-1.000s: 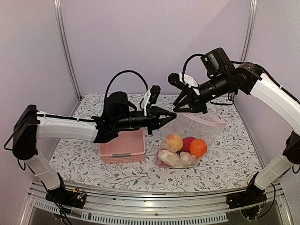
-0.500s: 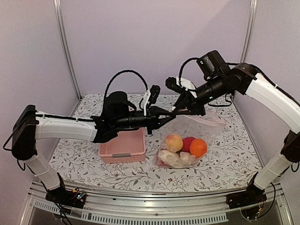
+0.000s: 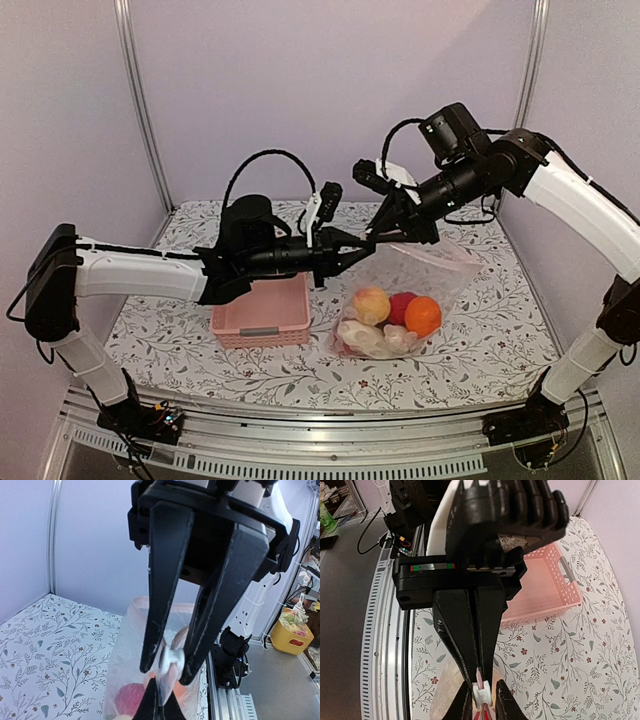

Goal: Place the food in the zip-top bag and seal the zipper
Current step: Hold the zipper from the zipper food storage bag.

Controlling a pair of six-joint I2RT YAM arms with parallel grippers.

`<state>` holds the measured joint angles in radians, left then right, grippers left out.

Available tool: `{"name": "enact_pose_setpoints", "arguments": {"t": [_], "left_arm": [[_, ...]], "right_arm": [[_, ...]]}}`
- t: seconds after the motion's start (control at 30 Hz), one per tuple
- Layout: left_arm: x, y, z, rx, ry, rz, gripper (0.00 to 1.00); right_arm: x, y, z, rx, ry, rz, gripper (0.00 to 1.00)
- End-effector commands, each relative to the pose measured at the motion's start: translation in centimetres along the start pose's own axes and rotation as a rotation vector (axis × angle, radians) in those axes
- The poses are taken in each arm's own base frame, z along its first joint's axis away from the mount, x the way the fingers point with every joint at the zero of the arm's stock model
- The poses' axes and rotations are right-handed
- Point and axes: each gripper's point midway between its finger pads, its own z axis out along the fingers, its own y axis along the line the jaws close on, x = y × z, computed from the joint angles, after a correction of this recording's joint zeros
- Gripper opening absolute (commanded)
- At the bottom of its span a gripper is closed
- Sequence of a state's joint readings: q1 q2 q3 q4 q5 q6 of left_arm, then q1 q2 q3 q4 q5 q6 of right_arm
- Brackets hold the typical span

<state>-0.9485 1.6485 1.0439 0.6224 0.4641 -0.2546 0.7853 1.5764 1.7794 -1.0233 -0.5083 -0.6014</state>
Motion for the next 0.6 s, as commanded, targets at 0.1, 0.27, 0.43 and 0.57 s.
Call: {"name": "enact_pose_setpoints", "arguments": {"t": [0.1, 0.27, 0.43, 0.57], "left_arm": [[-0.6, 0.0, -0.6, -0.003, -0.007, 0.016, 0.03], [-0.8, 0.0, -0.5, -0.003, -0.009, 0.019, 0.06], [-1.2, -0.1, -0.4, 0.001, -0.016, 0.028, 0.00], [-1.8, 0.2, -1.1, -0.030, -0.051, 0.041, 0.00]], "right_arm": [[0.4, -0.1, 0.5, -0.004, 0.035, 0.018, 0.10], [0.4, -0.1, 0.5, -0.006, 0.042, 0.024, 0.08], [0.5, -0.3, 0.6, -0.002, 0.054, 0.028, 0.08], [0.8, -0.6, 0.5, 0.014, 0.075, 0.033, 0.08]]}}
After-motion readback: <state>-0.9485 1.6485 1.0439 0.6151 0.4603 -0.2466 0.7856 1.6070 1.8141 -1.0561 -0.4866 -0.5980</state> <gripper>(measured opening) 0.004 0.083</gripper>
